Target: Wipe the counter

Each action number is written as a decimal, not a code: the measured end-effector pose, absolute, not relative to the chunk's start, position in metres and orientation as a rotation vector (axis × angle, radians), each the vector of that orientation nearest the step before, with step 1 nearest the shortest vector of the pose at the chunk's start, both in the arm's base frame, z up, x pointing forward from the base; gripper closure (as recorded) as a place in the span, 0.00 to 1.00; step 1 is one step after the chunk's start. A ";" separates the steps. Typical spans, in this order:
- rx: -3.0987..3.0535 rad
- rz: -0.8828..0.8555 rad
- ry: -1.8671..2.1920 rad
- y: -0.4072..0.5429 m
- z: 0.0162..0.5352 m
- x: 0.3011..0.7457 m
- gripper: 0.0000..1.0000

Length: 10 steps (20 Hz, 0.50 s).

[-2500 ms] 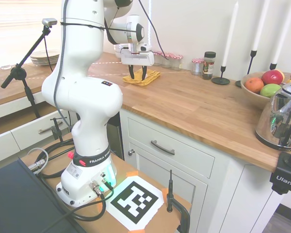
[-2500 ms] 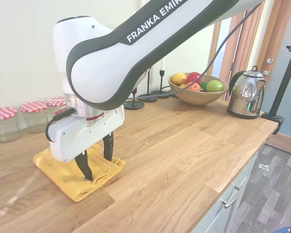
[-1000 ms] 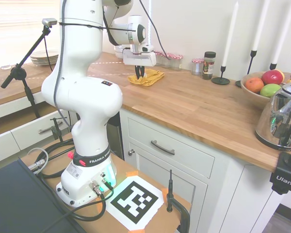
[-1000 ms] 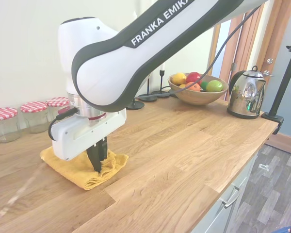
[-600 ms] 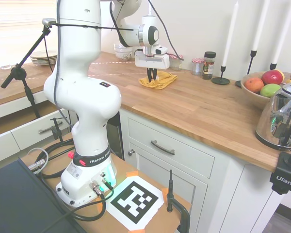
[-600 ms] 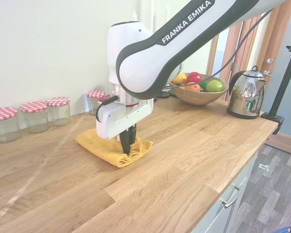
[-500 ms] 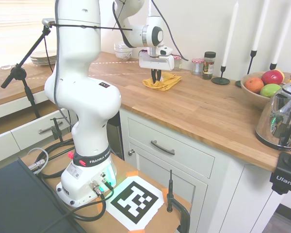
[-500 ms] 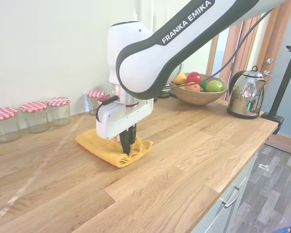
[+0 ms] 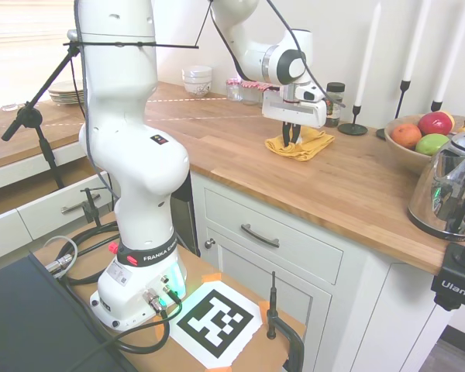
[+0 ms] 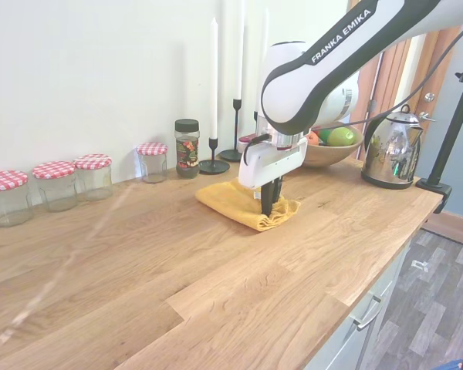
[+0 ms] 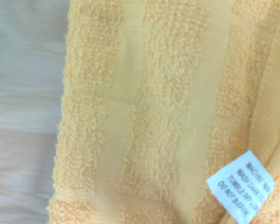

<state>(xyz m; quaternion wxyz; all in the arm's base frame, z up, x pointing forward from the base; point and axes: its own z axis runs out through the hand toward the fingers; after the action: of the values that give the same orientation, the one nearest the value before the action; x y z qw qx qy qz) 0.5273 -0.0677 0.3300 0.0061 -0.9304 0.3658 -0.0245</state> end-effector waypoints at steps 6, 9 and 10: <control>-2.868 -0.075 1.187 -0.113 0.330 0.515 1.00; -2.850 -0.075 1.220 -0.145 0.329 0.505 1.00; -2.842 -0.075 1.231 -0.155 0.329 0.502 1.00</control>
<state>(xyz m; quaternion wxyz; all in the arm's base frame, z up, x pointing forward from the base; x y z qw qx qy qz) 0.5019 -0.1555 0.3293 0.0217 -0.9172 0.3972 -0.0243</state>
